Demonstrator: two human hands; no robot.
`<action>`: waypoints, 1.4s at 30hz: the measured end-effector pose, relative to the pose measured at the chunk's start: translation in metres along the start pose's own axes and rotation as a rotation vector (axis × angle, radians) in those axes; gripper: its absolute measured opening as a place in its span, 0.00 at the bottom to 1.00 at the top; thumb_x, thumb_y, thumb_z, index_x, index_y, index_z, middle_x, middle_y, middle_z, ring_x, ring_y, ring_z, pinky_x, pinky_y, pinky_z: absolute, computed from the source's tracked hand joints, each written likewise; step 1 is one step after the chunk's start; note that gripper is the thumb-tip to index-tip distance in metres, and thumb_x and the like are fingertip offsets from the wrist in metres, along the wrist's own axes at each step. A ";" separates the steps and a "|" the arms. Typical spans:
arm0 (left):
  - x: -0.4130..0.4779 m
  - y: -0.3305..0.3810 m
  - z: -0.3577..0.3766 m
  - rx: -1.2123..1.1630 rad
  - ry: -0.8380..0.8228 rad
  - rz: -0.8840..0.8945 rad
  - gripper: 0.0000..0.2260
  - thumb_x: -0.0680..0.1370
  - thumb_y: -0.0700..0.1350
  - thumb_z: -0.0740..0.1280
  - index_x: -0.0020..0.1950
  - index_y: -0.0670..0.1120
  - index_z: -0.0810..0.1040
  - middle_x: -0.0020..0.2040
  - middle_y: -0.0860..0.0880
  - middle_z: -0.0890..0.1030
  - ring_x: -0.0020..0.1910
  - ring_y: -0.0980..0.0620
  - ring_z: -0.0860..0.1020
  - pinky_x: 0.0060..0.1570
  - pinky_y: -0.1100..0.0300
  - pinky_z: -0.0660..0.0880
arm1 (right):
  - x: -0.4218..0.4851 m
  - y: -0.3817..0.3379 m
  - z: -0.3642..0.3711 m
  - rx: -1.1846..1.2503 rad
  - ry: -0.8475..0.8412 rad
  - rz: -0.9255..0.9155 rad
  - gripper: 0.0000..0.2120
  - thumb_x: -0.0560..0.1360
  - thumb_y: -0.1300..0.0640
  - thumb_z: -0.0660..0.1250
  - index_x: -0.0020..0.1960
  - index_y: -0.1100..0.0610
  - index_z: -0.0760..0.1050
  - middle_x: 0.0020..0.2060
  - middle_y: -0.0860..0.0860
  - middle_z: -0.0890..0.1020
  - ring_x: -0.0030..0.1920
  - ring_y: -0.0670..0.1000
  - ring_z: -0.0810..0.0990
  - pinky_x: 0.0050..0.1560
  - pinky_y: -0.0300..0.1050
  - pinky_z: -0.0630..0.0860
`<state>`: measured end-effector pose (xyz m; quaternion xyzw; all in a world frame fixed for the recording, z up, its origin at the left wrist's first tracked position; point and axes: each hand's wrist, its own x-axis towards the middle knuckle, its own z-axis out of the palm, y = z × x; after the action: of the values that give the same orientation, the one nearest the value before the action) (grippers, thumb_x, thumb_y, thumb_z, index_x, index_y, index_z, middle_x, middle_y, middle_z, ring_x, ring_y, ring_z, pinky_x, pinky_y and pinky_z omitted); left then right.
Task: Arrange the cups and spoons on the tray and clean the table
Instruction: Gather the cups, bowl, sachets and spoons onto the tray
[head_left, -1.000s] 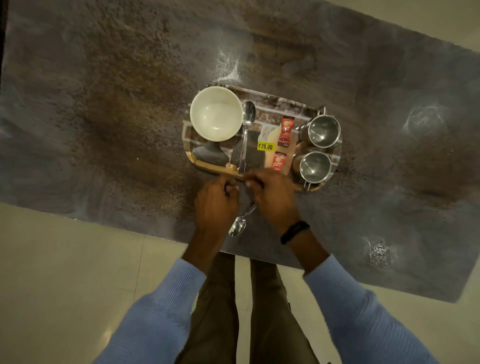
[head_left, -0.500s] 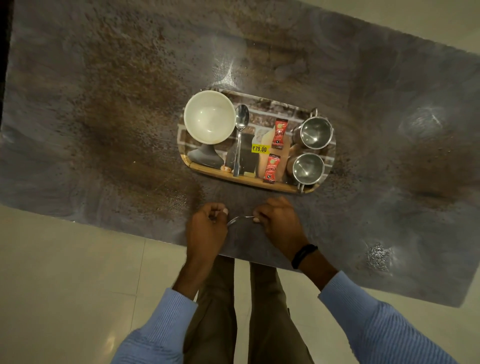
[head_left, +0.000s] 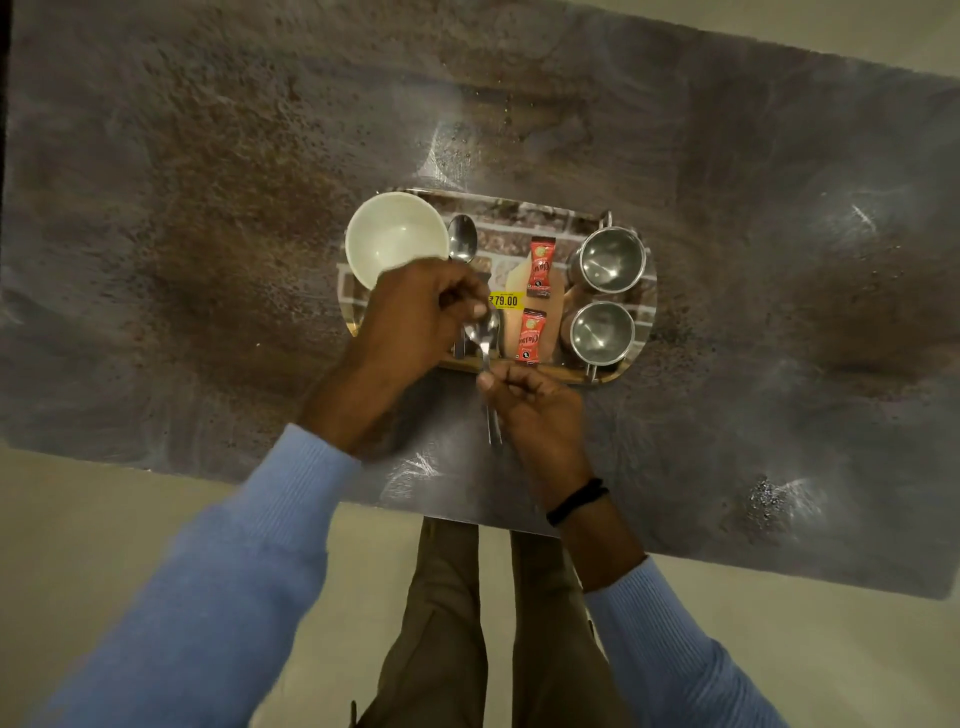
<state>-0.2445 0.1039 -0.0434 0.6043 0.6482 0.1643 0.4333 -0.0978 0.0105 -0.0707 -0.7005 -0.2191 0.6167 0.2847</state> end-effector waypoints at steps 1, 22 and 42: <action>0.014 0.003 -0.003 0.063 -0.021 0.024 0.05 0.74 0.38 0.75 0.49 0.45 0.86 0.41 0.54 0.82 0.38 0.64 0.78 0.43 0.81 0.66 | 0.006 -0.003 0.006 0.004 0.049 -0.021 0.04 0.74 0.59 0.76 0.47 0.58 0.84 0.43 0.57 0.86 0.41 0.48 0.83 0.50 0.49 0.81; 0.134 0.011 0.007 0.478 -0.223 0.221 0.08 0.77 0.39 0.71 0.54 0.46 0.87 0.51 0.44 0.87 0.51 0.47 0.84 0.48 0.64 0.69 | 0.076 -0.031 0.055 -0.531 0.525 -0.250 0.06 0.76 0.59 0.71 0.49 0.61 0.84 0.54 0.59 0.84 0.55 0.58 0.83 0.56 0.51 0.80; -0.042 -0.018 0.056 0.108 0.338 -0.183 0.10 0.82 0.51 0.65 0.53 0.46 0.83 0.48 0.49 0.84 0.46 0.52 0.81 0.46 0.59 0.78 | 0.033 0.012 0.038 -0.643 0.392 -0.354 0.17 0.81 0.47 0.57 0.56 0.56 0.81 0.49 0.55 0.82 0.49 0.56 0.81 0.50 0.52 0.78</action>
<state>-0.2179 0.0442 -0.0733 0.5292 0.7715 0.1884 0.2986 -0.1313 0.0286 -0.1063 -0.8093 -0.4592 0.3136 0.1893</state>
